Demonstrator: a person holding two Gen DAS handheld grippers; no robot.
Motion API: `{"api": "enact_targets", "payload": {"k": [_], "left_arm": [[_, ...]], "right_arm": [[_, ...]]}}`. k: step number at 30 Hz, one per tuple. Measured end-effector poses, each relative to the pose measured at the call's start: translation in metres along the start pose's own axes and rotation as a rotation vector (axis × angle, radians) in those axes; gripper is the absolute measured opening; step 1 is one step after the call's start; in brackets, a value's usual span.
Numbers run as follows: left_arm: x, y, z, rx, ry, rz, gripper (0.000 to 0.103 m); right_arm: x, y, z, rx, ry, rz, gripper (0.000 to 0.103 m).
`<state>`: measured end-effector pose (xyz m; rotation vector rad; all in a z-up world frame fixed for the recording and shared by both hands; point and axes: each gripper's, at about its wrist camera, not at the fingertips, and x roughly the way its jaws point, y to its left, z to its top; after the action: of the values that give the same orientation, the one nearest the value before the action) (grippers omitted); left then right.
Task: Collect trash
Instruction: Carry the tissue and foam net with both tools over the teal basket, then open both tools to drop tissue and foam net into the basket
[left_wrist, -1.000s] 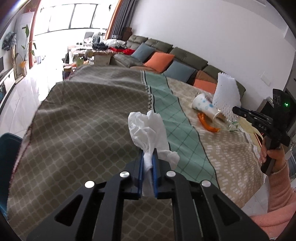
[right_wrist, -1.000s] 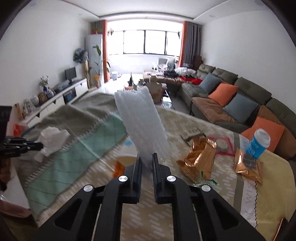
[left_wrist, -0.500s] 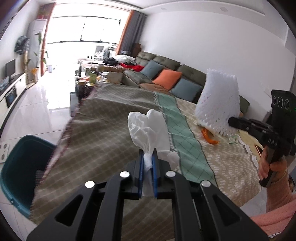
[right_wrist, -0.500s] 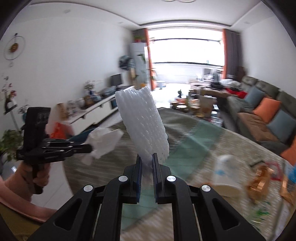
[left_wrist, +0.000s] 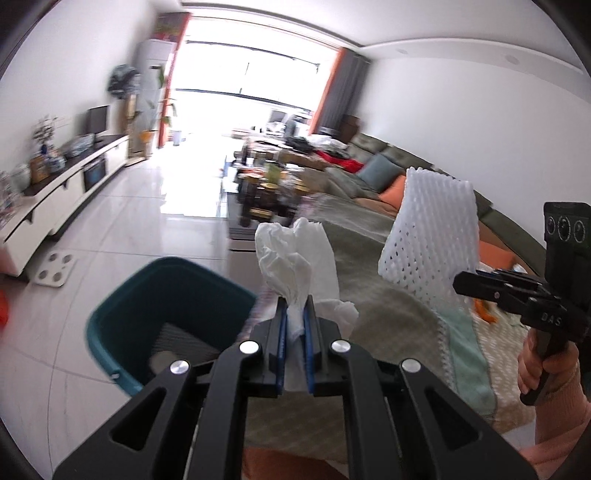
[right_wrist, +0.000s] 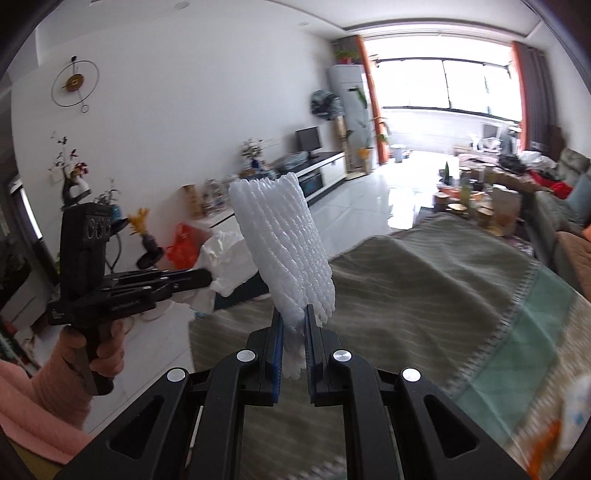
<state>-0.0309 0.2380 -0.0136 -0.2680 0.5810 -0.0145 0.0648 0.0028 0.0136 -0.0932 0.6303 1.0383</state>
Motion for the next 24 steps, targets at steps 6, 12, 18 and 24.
{"api": "enact_targets", "payload": {"k": [6,12,18,24], "left_arm": [[-0.006,0.036,0.002,-0.071,-0.011,0.077,0.009],[0.0,0.059,-0.001,-0.121,0.009,0.122,0.01],[0.009,0.073,-0.002,-0.166,0.028,0.147,0.01],[0.021,0.081,-0.006,-0.193,0.061,0.171,0.011]], "right_arm": [[0.043,0.019,0.017,-0.011,0.035,0.09,0.011],[0.082,0.022,0.027,0.037,0.083,0.157,0.011],[0.115,0.022,0.03,0.096,0.134,0.189,0.011],[0.145,0.025,0.03,0.132,0.191,0.197,0.013]]}}
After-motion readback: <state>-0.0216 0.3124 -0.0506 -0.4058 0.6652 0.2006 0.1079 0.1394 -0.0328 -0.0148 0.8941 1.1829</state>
